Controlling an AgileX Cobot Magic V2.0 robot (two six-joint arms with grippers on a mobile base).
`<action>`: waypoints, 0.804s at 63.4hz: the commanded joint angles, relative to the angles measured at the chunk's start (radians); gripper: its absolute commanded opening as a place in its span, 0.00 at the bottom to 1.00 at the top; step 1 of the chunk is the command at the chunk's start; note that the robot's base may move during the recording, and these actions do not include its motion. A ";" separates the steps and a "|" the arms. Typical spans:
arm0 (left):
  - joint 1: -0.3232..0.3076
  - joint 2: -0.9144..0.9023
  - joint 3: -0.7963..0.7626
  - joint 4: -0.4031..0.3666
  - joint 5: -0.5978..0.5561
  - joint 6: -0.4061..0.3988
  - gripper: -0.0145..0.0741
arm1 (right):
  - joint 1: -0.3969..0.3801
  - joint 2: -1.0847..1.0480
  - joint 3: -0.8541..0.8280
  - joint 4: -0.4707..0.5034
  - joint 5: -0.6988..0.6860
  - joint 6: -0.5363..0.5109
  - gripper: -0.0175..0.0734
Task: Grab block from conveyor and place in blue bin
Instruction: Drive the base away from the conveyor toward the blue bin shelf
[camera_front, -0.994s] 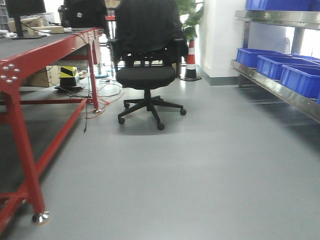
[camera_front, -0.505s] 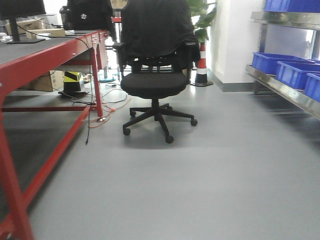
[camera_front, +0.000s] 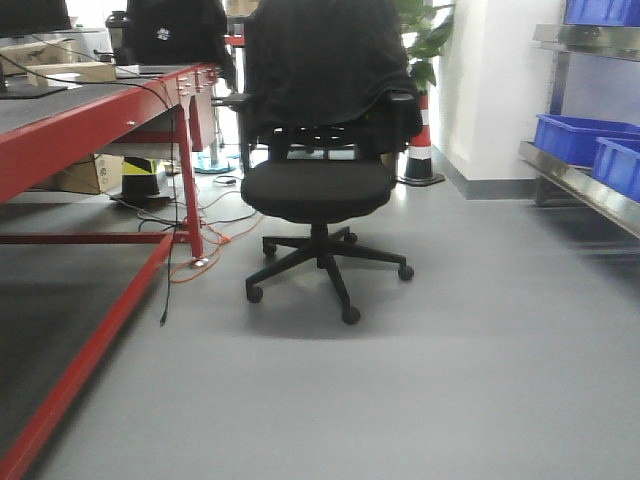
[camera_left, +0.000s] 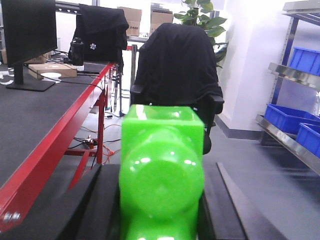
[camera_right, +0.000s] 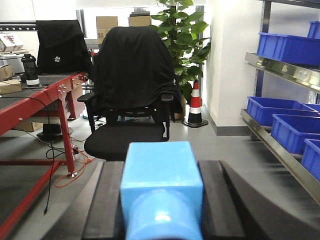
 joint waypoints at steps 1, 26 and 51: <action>-0.006 -0.006 -0.002 -0.001 -0.026 -0.002 0.04 | -0.005 -0.005 0.001 0.000 -0.017 -0.003 0.01; -0.016 -0.006 -0.002 -0.001 -0.029 -0.002 0.04 | -0.005 -0.005 0.001 0.000 -0.017 -0.003 0.01; -0.016 -0.006 -0.002 -0.001 -0.033 -0.002 0.04 | -0.005 -0.005 0.001 0.000 -0.017 -0.003 0.01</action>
